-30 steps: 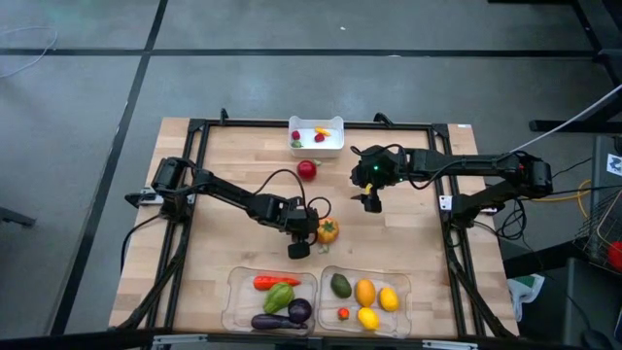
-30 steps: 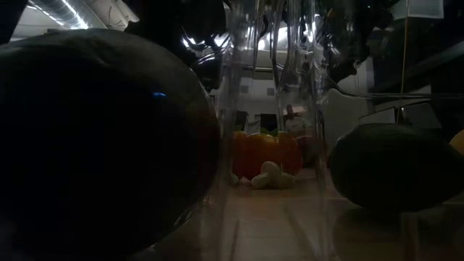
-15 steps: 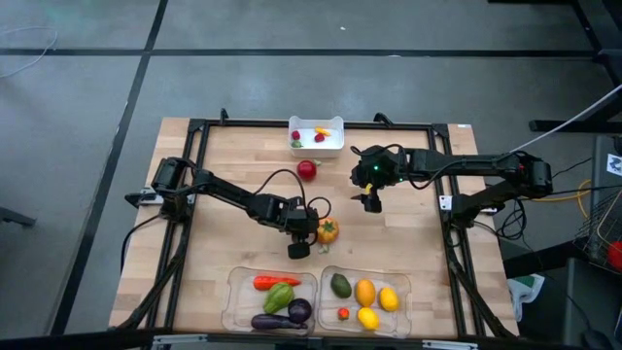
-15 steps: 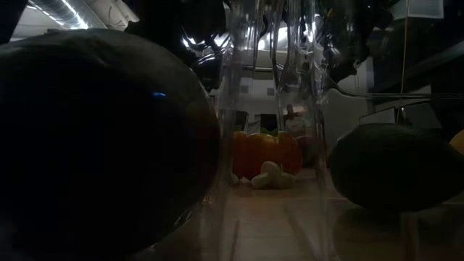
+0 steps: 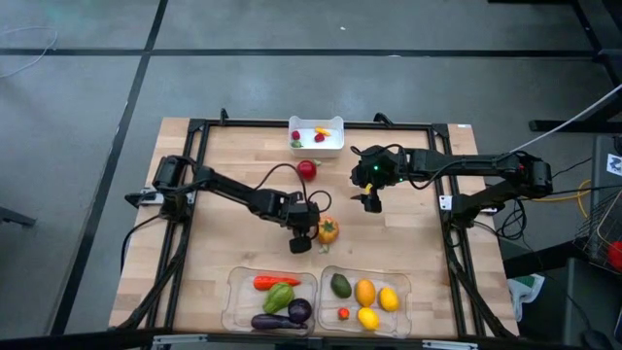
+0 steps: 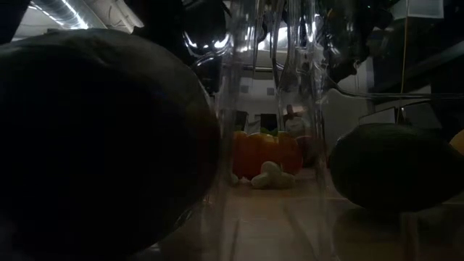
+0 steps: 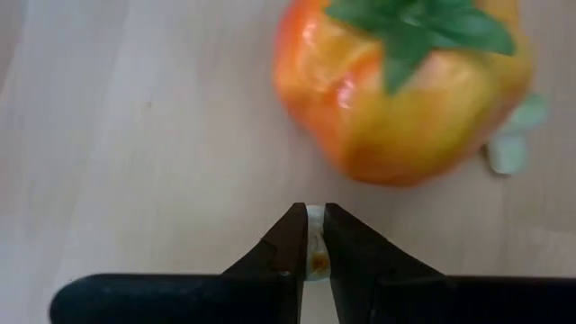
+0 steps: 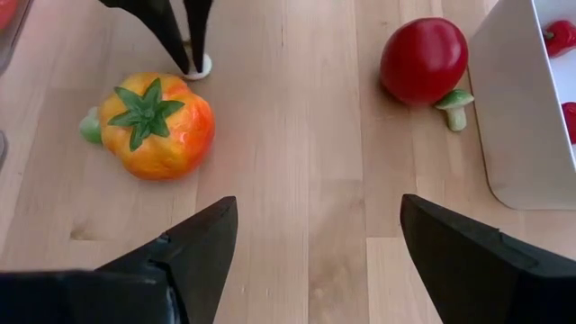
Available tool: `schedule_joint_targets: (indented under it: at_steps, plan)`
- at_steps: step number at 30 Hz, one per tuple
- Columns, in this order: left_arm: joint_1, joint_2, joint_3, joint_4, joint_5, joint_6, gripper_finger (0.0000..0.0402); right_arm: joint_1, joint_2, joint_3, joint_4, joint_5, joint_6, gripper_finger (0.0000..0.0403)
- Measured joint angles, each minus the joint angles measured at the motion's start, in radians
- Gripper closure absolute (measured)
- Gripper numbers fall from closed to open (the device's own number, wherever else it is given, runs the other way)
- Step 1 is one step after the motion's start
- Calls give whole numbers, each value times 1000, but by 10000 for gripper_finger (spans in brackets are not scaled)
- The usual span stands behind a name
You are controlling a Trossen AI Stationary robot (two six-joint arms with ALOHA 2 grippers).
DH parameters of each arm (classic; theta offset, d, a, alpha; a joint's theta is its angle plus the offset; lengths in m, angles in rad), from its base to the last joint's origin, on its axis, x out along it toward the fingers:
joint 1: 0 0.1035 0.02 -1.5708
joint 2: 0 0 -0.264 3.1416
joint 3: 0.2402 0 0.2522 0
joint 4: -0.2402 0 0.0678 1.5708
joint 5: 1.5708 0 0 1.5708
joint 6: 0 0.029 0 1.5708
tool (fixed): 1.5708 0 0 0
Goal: Sort produce into baskets
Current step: Put the mushroom into the white bin
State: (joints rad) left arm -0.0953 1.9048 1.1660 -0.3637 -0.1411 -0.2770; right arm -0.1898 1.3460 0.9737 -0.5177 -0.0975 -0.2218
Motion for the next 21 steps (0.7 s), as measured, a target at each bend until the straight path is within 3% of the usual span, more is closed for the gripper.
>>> schedule_joint_targets:
  at_steps: [8,21]
  plan:
    - [48,-7,0,-4,0,49,369,0,0,0,0,0,0,95]
    - [202,-150,0,-15,-3,139,369,0,0,0,0,0,0,95]
